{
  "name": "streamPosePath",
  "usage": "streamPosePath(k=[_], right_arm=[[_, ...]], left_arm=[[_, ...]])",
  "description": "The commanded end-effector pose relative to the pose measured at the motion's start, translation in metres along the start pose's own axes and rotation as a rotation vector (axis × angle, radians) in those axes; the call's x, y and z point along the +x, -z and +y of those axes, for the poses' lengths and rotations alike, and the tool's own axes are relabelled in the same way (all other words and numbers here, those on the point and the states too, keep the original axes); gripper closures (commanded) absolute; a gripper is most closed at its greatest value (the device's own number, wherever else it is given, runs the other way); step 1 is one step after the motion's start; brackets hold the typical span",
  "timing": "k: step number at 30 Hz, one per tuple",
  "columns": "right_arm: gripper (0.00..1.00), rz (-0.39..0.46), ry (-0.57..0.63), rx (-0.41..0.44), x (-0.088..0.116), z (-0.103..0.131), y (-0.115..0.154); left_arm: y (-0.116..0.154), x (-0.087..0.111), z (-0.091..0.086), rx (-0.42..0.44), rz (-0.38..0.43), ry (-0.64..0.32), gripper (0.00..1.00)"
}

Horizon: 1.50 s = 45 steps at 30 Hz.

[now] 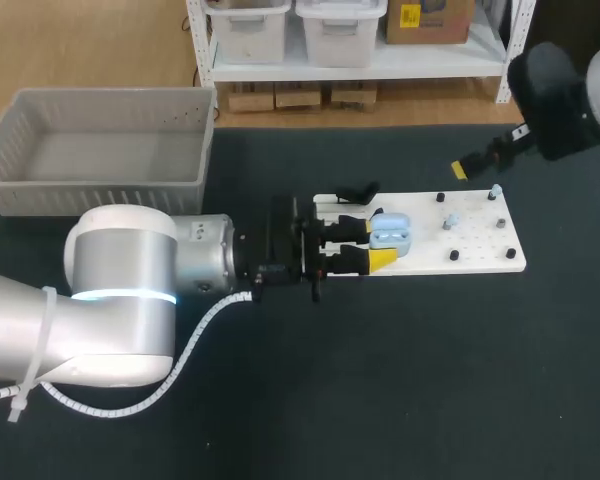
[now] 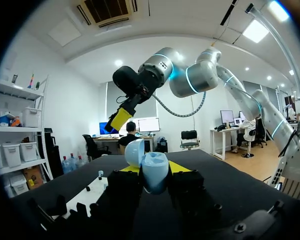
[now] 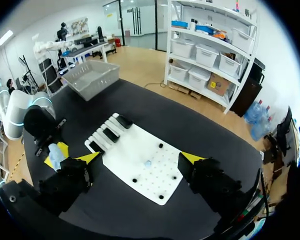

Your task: Pick up each earbud case from the left stands, insert the matching earbuds, close the lid, and place the case in the box.

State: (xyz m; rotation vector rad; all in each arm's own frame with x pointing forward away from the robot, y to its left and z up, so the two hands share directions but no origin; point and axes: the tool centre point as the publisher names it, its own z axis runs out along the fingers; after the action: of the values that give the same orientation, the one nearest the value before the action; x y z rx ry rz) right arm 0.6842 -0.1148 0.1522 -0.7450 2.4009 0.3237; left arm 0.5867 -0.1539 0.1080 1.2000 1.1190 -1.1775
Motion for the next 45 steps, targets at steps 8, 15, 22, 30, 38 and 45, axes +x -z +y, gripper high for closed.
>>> streamPosePath(k=[8,15,22,30,38,45], right_arm=[[0.0,0.163,0.028,0.304,0.01,-0.035,-0.025],[0.0,0.279,0.058,0.304,0.02,-0.047,-0.044],[0.0,0.333,0.045,0.308,0.026,-0.059,-0.058],[0.0,0.403,0.008,0.285,0.035,-0.076,-0.077],[0.0,0.406,-0.012,0.253,0.038,-0.076,-0.079],[0.0,0.406,-0.012,0.253,0.038,-0.076,-0.079]], left_arm=[[0.0,0.0,-0.003,-0.012,0.0,-0.003,1.0],[0.0,0.0,-0.003,-0.012,0.0,-0.003,1.0],[0.0,0.0,-0.003,-0.012,0.0,-0.003,1.0],[0.0,0.0,-0.003,-0.012,0.0,-0.003,1.0],[0.0,0.0,-0.003,-0.012,0.0,-0.003,1.0],[0.0,0.0,-0.003,-0.012,0.0,-0.003,1.0]])
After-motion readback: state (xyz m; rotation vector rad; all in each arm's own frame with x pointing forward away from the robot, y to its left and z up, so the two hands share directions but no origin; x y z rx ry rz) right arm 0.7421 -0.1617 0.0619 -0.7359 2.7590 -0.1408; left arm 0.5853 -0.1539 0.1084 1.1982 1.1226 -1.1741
